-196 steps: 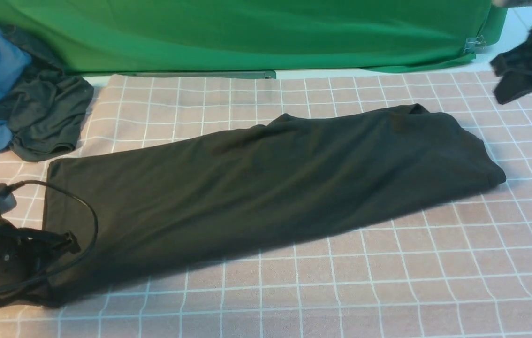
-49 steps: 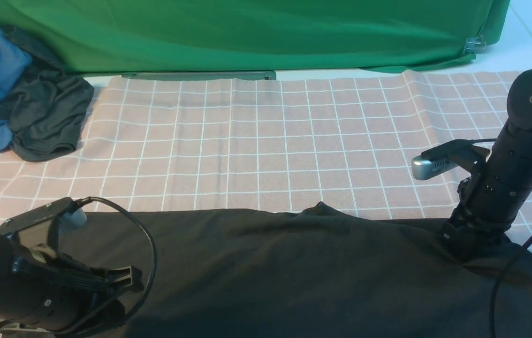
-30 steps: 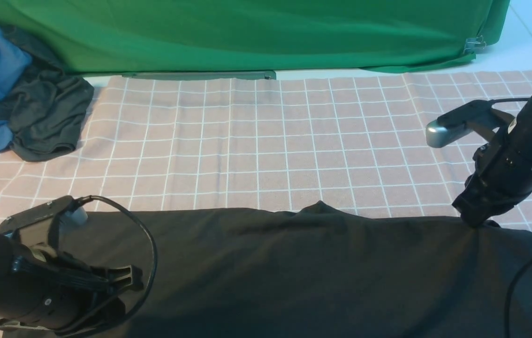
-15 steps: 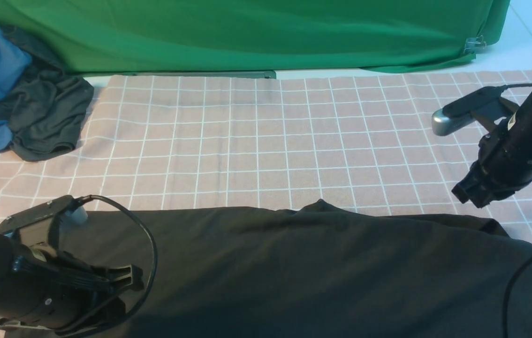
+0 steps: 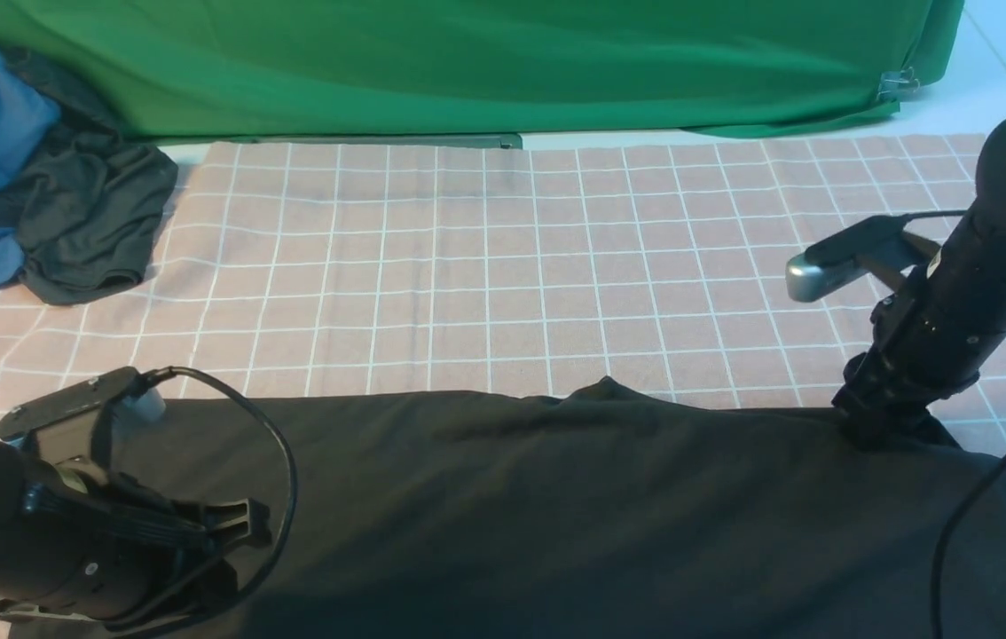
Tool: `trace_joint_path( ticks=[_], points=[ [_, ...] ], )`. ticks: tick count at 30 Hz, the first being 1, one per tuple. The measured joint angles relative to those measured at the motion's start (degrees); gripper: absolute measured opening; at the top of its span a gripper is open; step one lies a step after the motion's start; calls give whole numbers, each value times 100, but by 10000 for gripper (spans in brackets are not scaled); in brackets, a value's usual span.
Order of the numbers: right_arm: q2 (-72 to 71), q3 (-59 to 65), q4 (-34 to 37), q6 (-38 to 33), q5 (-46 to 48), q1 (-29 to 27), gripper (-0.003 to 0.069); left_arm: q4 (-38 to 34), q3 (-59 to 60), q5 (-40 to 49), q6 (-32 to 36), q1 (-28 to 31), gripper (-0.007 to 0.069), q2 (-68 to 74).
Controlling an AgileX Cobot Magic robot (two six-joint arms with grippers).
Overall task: Fold a long-sleeved shirt over a pink coffee tablecloth.
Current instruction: 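Pull the folded dark garment lengthwise by its ends to straighten it flat on the table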
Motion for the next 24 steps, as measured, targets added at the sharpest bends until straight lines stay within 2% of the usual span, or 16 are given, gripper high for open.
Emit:
trace_joint_path(
  ticks=[4, 5, 6, 8, 14, 19, 24],
  points=[
    [63, 0, 19, -89, 56, 0, 202, 0, 0, 0, 13, 0, 13, 0],
    [63, 0, 21, -98, 113, 0, 129, 0, 0, 0, 25, 0, 13, 0],
    [63, 0, 27, -98, 160, 0, 91, 0, 0, 0, 25, 0, 13, 0],
    [63, -36, 29, -98, 325, 0, 50, 0, 0, 0, 26, 0, 13, 0],
    [-254, -168, -185, 131, 459, 0, 46, 0, 0, 0, 45, 0, 13, 0],
    [-567, -180, -648, 398, 103, 0, 46, 0, 0, 0, 93, 0, 13, 0],
    [-365, -180, -787, 497, -116, 0, 46, 0, 0, 13, 93, 0, 13, 0]
  ],
)
